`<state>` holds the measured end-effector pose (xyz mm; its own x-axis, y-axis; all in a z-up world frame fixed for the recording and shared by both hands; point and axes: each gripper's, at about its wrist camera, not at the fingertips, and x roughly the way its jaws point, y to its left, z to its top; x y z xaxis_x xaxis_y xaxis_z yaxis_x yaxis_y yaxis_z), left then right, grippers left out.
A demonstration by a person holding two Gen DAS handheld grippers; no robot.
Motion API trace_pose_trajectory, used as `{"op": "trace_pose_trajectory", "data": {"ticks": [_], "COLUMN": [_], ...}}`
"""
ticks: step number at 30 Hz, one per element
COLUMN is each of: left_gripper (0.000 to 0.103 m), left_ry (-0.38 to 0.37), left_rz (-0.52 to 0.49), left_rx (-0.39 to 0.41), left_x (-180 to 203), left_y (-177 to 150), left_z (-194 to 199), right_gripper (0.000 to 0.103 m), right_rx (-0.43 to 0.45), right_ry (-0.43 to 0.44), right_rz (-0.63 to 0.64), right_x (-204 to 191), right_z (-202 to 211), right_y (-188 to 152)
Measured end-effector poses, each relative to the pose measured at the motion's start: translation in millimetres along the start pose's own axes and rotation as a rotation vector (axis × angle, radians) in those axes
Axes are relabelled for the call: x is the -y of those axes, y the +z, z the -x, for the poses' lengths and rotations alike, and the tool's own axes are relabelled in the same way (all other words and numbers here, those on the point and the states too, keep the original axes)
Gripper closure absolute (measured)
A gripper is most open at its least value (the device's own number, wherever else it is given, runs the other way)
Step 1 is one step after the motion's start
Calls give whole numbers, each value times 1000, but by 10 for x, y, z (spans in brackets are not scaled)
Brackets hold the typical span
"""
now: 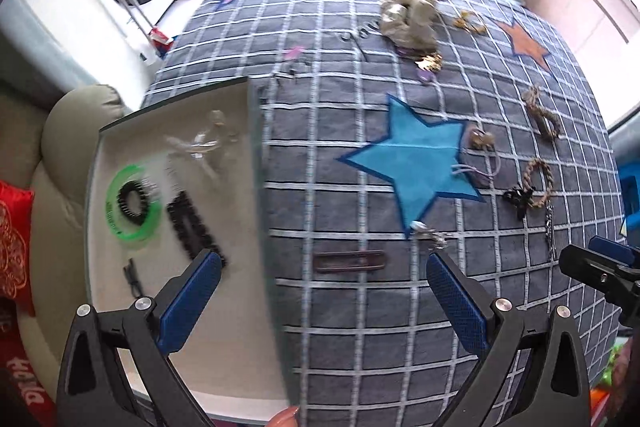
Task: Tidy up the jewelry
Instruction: 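Move the open right tool back over the table toward the silver star hairpin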
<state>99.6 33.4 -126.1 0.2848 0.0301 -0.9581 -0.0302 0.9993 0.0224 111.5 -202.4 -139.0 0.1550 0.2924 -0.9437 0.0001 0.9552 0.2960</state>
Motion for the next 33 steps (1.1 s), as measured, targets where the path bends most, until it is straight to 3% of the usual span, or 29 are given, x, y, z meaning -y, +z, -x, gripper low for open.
{"op": "trace_pose_trajectory", "data": {"ticks": [10,19,25,27,28,33], "left_gripper": [0,1,6,12,21,27], "left_ry": [-13,-46,-58,-62,-62,-72], "left_rz": [-25,-48,-96,-117,-134,-153], "left_rx": [-67,-85,-91,-88,-96,-104], "left_x": [333,416,546,595,630,721], "left_y": [57,78,118,124,124,128], "left_z": [-316,-472,-560,-579,-602,-650], "right_gripper": [0,0,0,0,0,0], "right_rx": [-25,-58,-65,-64,-62,-62], "right_ry": [-53,-81,-101,-113,-118,-128], "right_rz": [-75,-82,-73,-74,-75,-68], "right_x": [492,633,596,582,573,541], "right_z": [4,-107,-196,-225,-236,-284], "right_y": [35,65,92,106,111,123]}}
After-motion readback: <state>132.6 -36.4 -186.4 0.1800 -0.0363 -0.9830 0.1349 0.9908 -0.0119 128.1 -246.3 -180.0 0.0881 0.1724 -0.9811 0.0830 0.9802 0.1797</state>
